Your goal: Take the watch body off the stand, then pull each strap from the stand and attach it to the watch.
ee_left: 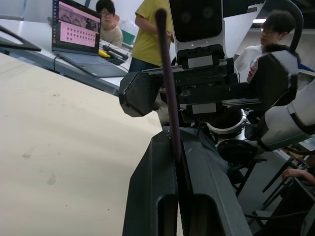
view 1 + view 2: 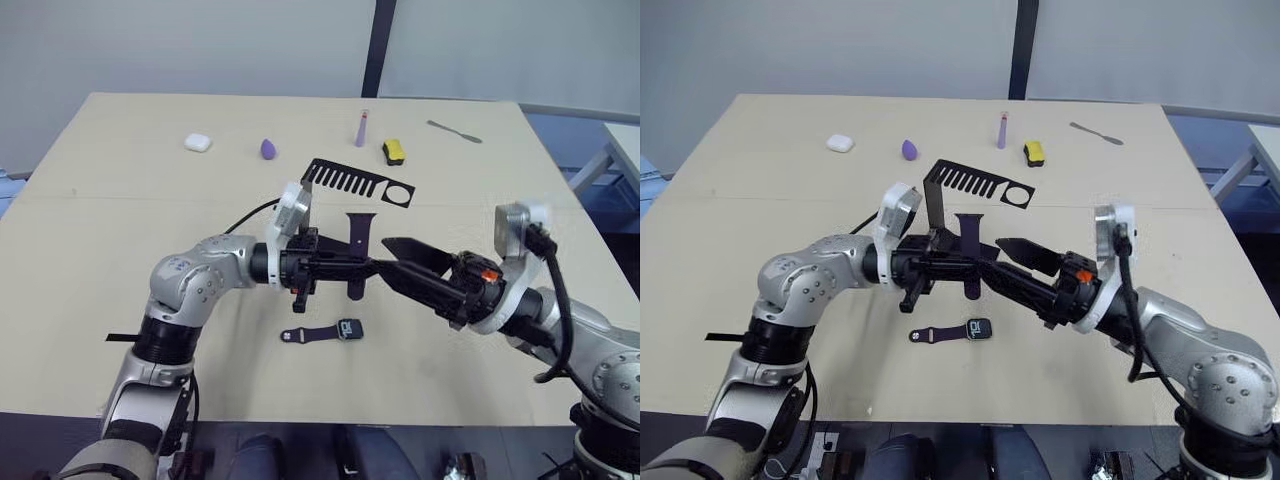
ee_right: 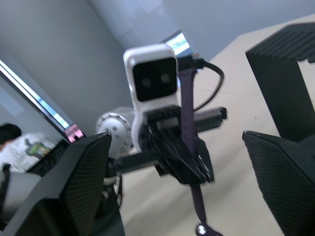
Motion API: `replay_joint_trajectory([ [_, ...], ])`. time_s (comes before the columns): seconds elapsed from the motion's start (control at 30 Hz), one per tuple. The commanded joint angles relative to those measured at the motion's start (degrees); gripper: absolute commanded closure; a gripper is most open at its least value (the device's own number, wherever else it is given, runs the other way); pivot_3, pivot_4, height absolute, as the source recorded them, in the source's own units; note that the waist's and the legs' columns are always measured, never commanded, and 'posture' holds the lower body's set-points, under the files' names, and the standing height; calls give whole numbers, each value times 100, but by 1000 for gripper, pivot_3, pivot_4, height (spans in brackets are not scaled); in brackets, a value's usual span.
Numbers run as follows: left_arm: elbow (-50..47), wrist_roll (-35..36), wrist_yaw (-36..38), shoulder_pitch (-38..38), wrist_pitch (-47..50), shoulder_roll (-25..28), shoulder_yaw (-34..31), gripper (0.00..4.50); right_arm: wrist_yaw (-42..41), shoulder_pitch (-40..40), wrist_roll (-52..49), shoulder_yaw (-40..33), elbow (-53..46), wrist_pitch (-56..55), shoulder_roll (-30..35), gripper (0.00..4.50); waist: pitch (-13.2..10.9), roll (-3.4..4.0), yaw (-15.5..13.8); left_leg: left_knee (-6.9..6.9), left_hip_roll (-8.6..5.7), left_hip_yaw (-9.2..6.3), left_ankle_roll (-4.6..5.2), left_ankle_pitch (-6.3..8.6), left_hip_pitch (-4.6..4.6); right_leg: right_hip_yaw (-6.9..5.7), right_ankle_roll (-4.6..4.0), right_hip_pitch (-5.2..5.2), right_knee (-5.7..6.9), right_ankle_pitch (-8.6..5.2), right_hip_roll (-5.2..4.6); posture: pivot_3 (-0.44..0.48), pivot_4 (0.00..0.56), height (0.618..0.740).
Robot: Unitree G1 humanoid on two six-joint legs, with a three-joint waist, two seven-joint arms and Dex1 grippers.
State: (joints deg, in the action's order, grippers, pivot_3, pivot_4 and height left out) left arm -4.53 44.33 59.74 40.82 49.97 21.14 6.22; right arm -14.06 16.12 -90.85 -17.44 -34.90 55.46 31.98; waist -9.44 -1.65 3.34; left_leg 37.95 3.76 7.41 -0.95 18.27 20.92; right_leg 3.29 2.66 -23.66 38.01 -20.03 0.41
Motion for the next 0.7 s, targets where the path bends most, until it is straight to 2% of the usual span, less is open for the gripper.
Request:
replay_joint_trajectory([
  [0.03,22,90,157,176,-10,-82,27,4500,631,258,-662,244,-33,-392,57,94,0,0,6,1,0,-1,0,-1,6,0,1,-4,0,0,1,0,150,740],
  [0.13,70,89,168,246,-13,-156,33,4500,908,441,-624,498,6,-552,72,94,0,0,-5,3,0,-5,1,-1,14,-1,3,-7,-3,1,1,0,150,740],
  [0.2,76,117,152,275,22,-194,5,4500,962,478,-553,592,13,-646,82,632,0,0,-13,5,0,-9,2,-1,17,-2,5,-7,-6,3,1,0,150,740],
  [0.27,49,134,140,273,51,-208,-13,4500,934,495,-460,652,3,-728,95,1392,0,0,-16,5,0,-9,3,-2,19,-2,6,-7,-7,3,0,0,150,740],
  [0.7,-15,191,20,232,140,-231,-153,4500,707,455,-213,756,24,-1055,147,1392,0,0,-14,6,1,-13,3,-2,19,-4,6,-7,-6,3,0,0,150,740],
])
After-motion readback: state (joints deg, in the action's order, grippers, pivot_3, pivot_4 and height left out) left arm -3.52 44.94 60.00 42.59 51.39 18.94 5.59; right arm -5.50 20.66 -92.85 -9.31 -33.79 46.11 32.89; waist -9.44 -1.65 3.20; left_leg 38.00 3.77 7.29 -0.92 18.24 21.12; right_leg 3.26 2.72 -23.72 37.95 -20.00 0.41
